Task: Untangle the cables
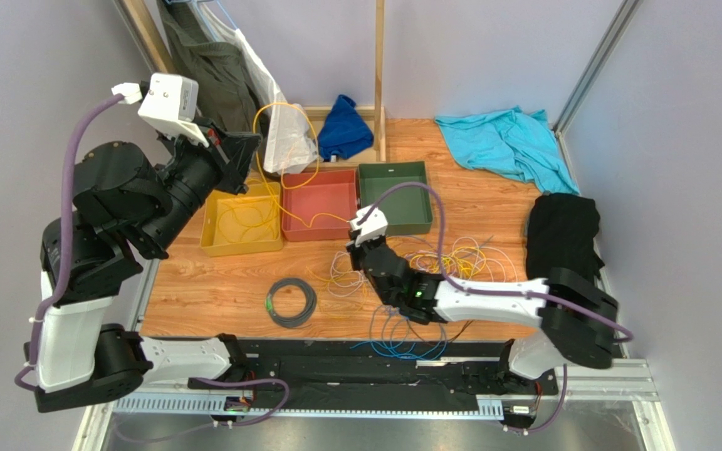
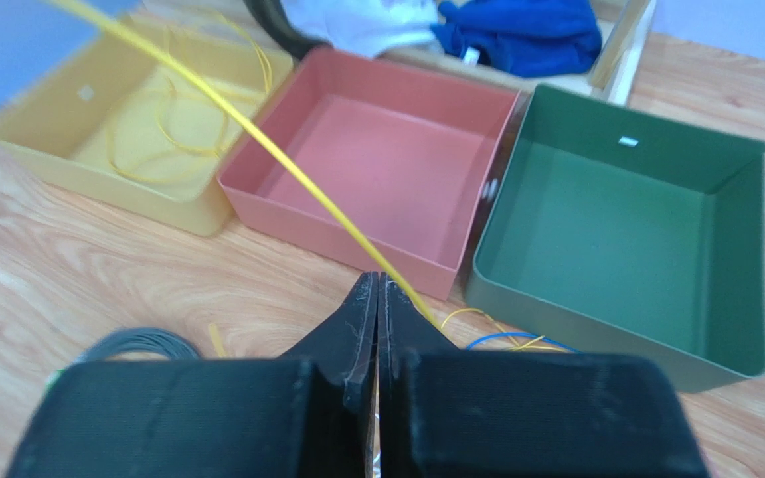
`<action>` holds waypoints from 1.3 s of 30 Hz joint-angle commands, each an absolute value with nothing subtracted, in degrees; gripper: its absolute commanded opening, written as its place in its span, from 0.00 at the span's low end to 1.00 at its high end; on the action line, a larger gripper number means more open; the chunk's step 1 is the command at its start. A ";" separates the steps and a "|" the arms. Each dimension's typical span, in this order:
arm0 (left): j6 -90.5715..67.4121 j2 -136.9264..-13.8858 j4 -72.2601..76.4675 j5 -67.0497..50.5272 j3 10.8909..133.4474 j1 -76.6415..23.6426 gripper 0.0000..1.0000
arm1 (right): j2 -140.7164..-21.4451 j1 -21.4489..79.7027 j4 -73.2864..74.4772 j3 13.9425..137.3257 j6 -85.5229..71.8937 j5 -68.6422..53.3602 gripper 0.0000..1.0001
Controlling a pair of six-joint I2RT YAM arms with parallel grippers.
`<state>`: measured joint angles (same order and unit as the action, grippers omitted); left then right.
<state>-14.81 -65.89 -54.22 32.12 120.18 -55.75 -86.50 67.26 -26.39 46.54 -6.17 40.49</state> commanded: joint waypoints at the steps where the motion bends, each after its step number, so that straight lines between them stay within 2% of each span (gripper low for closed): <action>1: -17.57 -61.27 -50.02 33.57 111.47 -55.81 0.00 | -73.76 67.41 -19.19 45.18 -9.31 39.82 0.00; 8: -22.58 -53.71 -45.53 32.26 93.27 -55.81 0.00 | -54.43 67.50 -6.17 44.38 -10.37 37.10 0.00; 13: -25.75 -51.42 -43.68 30.42 83.95 -55.81 0.00 | -51.16 67.41 8.39 50.26 -11.94 31.03 0.01; 14: -26.01 -51.42 -43.51 30.06 83.15 -55.81 0.00 | -50.54 67.50 9.92 50.36 -13.17 29.98 0.10; 17: -26.37 -52.20 -43.24 28.48 80.69 -55.81 0.00 | -47.83 67.50 12.48 47.73 -15.81 28.83 0.28; 20: -26.10 -54.31 -42.72 24.53 78.75 -55.81 0.00 | -44.49 67.50 12.57 43.09 -17.05 28.83 0.41; 26: -28.65 -57.40 -40.61 22.59 72.78 -55.81 0.00 | -41.05 67.50 15.21 35.62 -20.47 25.33 0.48; 27: -28.65 -57.04 -39.65 22.94 72.08 -55.81 0.00 | -40.96 67.50 14.94 34.29 -21.35 23.75 0.63; 30: -26.99 -55.55 -40.33 24.34 75.65 -55.81 0.00 | -40.87 67.94 12.31 27.89 -23.55 19.78 0.63; 33: -25.06 -56.42 -43.66 24.87 82.75 -55.81 0.00 | -41.04 69.25 6.78 22.79 -25.66 17.93 0.59; 35: -23.91 -58.43 -46.82 24.79 86.64 -55.81 0.00 | -42.62 69.78 3.09 21.45 -25.93 17.32 0.56; 39: -22.33 -61.69 -50.44 24.79 96.65 -55.72 0.00 | -47.36 72.41 -2.35 21.44 -25.31 15.82 0.57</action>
<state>-25.12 -59.48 -46.85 24.29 89.01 -55.75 -44.58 70.06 8.60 20.60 -24.27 18.65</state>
